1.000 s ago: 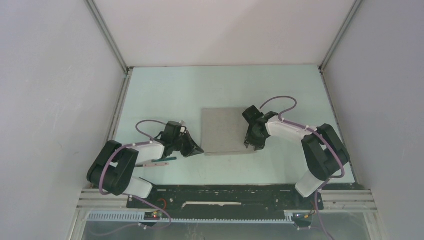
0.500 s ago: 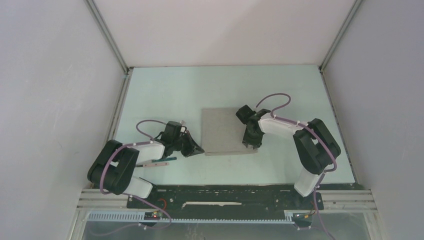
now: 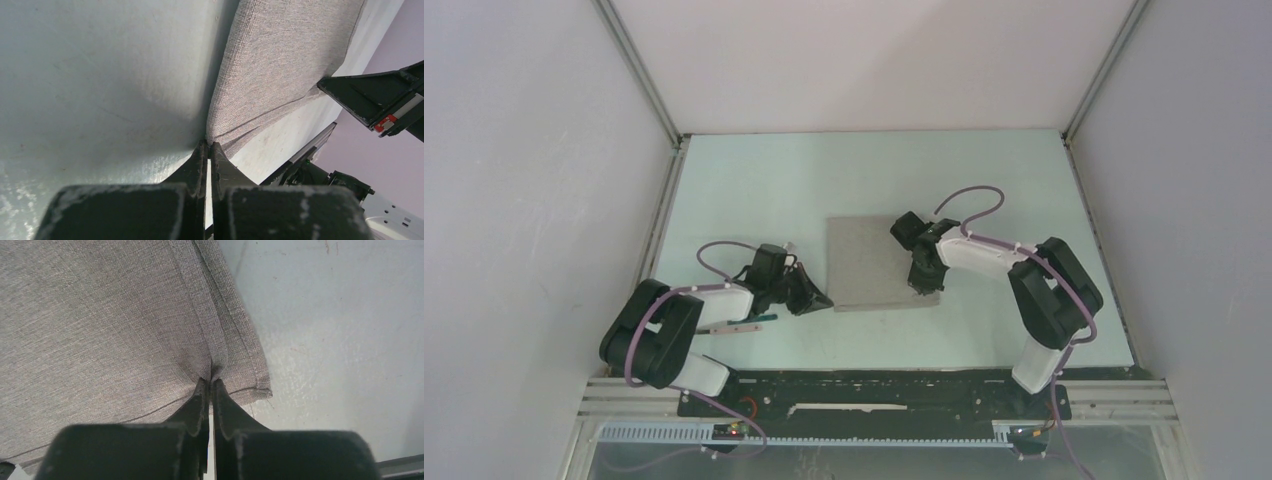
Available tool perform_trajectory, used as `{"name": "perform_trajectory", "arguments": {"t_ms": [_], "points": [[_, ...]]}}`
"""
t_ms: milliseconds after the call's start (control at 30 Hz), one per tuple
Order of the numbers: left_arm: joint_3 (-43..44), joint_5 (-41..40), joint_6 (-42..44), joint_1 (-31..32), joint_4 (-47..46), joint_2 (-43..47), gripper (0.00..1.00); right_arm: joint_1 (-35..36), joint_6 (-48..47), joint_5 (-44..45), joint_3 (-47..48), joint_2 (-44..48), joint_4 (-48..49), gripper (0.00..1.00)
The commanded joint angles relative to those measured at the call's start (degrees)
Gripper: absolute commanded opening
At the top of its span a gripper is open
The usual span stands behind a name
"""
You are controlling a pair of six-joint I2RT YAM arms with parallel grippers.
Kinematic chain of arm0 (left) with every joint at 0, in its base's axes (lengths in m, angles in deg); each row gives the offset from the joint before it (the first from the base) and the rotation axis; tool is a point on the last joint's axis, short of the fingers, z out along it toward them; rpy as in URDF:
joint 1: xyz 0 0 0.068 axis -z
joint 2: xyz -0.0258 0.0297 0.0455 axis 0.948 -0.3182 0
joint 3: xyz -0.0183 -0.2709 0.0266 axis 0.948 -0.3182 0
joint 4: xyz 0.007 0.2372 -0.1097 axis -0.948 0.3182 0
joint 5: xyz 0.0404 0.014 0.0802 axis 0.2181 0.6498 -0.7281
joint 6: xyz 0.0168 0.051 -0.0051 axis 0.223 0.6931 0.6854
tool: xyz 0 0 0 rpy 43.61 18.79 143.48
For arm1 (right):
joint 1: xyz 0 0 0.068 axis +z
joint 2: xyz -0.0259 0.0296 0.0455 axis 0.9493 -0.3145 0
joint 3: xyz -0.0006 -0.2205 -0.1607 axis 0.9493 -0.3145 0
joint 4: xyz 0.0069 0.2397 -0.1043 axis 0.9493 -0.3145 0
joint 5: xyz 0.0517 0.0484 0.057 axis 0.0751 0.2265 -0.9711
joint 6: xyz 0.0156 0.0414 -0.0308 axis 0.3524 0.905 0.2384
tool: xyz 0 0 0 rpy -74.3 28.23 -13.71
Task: Fold the napkin into a case and place the utensils inside
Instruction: Smooth out the square-folded napkin at the center of the board.
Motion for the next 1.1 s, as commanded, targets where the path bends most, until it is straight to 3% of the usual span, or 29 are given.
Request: {"name": "perform_trajectory", "arguments": {"t_ms": [0, 433, 1067], "points": [[-1.0, 0.8, 1.1, -0.2, -0.8, 0.8, 0.0, 0.5, 1.6, 4.1, 0.5, 4.2, -1.2, 0.0], [1.3, 1.8, -1.8, 1.8, 0.8, 3.8, 0.0, -1.6, -8.7, 2.8, 0.5, 6.8, 0.6, 0.0], [0.5, -0.6, -4.1, 5.0, 1.6, 4.9, 0.0, -5.7, -12.5, -2.1, -5.9, 10.3, 5.4, 0.0]]}}
